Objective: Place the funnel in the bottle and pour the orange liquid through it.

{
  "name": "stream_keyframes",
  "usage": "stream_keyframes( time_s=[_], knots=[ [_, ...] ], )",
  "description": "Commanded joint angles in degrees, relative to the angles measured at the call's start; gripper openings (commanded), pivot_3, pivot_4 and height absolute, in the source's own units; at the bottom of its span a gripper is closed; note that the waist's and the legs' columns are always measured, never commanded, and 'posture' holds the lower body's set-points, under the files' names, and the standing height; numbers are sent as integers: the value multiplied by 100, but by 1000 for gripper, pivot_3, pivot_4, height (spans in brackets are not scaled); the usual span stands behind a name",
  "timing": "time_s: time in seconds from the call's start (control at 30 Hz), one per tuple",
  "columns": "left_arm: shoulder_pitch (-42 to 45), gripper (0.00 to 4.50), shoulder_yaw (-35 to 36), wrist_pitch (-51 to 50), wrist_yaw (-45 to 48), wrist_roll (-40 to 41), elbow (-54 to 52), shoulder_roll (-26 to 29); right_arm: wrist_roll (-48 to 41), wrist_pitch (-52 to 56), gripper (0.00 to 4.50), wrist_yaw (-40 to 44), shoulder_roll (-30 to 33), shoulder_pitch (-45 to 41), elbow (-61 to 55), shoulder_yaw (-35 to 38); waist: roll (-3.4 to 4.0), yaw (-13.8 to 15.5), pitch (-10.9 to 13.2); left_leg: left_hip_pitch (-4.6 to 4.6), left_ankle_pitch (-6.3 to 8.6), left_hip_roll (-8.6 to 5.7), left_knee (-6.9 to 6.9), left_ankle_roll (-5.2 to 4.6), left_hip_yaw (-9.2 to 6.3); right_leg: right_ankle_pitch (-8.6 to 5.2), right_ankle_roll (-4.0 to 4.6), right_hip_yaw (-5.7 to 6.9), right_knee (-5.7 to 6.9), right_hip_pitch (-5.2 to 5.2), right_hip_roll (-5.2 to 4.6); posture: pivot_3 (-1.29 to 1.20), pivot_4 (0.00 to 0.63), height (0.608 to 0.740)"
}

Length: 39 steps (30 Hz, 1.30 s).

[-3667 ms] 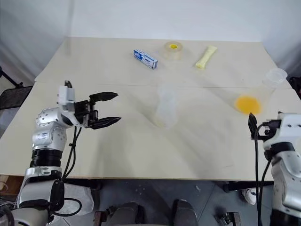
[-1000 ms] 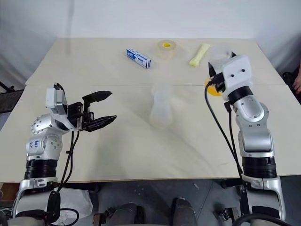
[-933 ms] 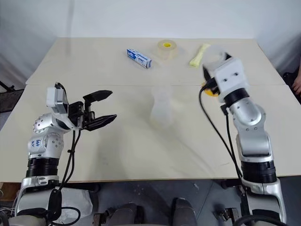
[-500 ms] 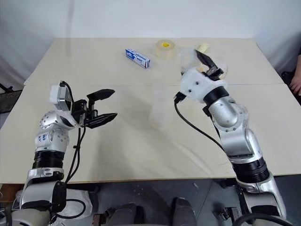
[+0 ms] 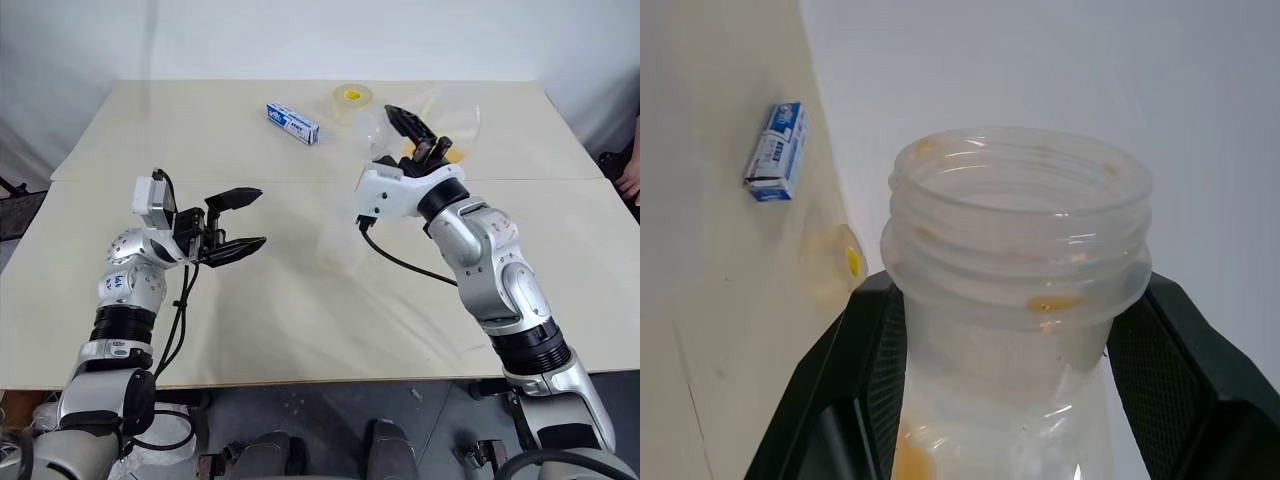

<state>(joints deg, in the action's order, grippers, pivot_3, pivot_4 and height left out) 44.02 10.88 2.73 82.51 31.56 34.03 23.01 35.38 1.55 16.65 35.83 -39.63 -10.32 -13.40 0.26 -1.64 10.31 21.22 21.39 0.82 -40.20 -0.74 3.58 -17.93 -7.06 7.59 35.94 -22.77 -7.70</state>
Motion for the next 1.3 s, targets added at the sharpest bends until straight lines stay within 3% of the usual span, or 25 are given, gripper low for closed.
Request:
stream_keyframes(
  time_s=[0.03, 0.6, 1.3],
  knots=[
    [109, 4500, 54, 133, 55, 18, -39, 2, 249, -292, 2450, -73, 140, -162, -48, 100, 0, -1, 0, 0, 0, 0, 0, 0, 0, 0, 0, 0, 0, 0, 0, 0, 150, 740],
    [158, 4500, 62, 211, 115, 1, 44, 16, 1256, -1259, 2450, -378, 345, -247, 429, 74, 0, -2, 0, 0, 0, 0, 0, 0, -1, 0, 0, 0, 0, 0, 0, 0, 150, 740],
    [0, 4500, 132, 157, 150, 71, -129, 84, 1770, -1808, 2450, -715, 534, -257, 626, 132, 0, -4, 0, 0, 0, 0, 0, 0, 0, 0, 0, 0, 0, 0, 0, 0, 150, 740]
  ],
)
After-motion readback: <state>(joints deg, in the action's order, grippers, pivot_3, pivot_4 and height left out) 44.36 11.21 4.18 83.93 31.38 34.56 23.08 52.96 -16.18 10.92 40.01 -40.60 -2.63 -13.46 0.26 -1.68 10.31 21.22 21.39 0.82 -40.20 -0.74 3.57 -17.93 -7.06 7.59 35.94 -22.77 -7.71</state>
